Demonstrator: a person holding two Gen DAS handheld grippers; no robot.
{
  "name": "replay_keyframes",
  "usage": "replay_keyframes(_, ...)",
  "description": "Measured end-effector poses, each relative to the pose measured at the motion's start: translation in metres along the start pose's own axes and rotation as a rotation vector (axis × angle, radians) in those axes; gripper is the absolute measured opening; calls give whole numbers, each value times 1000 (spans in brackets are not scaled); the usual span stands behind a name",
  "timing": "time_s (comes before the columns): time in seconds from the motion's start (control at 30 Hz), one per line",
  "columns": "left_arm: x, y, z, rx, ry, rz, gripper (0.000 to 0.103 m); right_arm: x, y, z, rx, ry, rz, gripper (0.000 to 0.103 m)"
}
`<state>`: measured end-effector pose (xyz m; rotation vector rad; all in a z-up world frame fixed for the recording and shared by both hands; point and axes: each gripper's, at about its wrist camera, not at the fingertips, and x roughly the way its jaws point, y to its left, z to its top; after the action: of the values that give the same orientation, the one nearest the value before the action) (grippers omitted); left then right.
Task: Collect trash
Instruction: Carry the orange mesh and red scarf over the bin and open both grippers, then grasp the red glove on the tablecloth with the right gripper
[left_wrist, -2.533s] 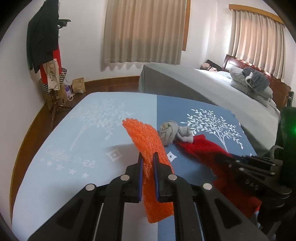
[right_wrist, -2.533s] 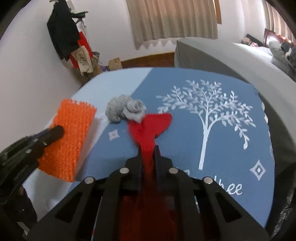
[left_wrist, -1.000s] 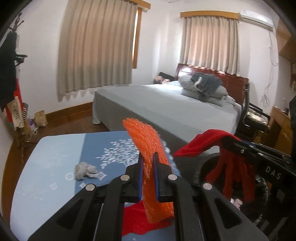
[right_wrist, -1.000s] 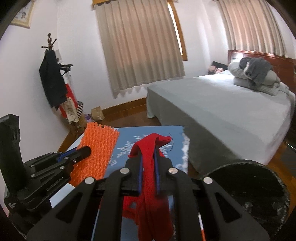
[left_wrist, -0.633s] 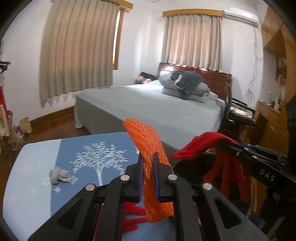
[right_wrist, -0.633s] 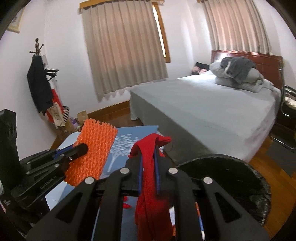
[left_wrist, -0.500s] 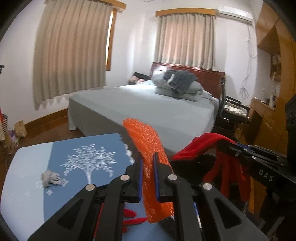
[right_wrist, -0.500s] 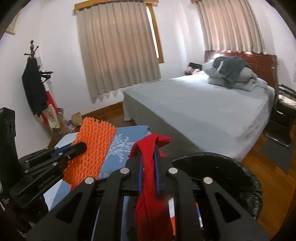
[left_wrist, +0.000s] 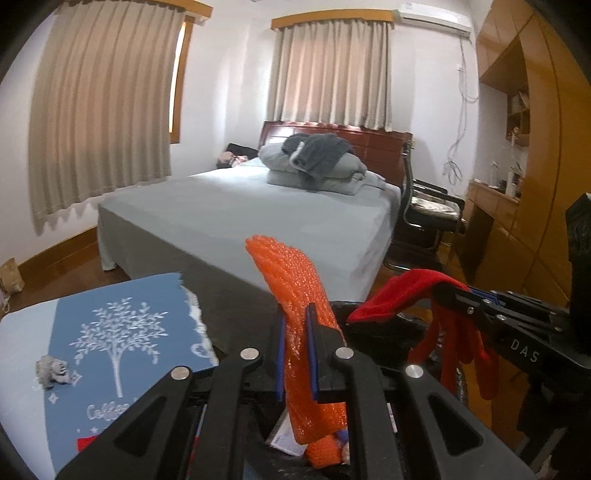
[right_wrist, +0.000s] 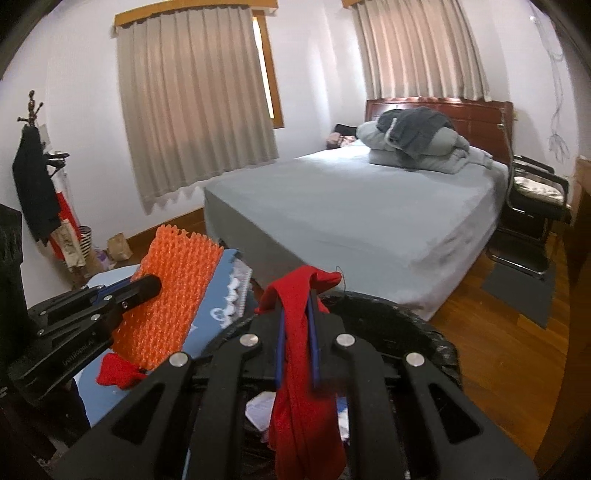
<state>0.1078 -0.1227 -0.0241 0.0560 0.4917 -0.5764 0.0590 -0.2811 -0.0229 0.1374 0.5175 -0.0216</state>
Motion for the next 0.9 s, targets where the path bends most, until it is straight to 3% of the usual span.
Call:
replay_keyframes(0.43,48,-29,-12,41,73,-96,13,10,-39,-25,51,46,-79,15)
replay_keyframes(0.5,50,-25,-14,30,85,-99,28,11,-40,-27,57,49,-96,38)
replay_keyframes(0.53,51,-24,-14,24,84,-94,42,11,-41,-29,59,48,-102,43)
replay_keyframes(0.57,51,-19,-14,17,81,-85,49,11,-42,-29,61,46,-109,52)
replay_keyframes(0.7,44,-5,-16,-3,70,-39,60,9,-43,-30,65,29,-137,85)
replay_keyframes(0.8,35,9,-16,-16,56,5,69,6,-39,-29,61,6,-132,96)
replay_keyframes(0.9,23,25,-17,-37,40,47,77,8,-33,-27,53,8,-118,97)
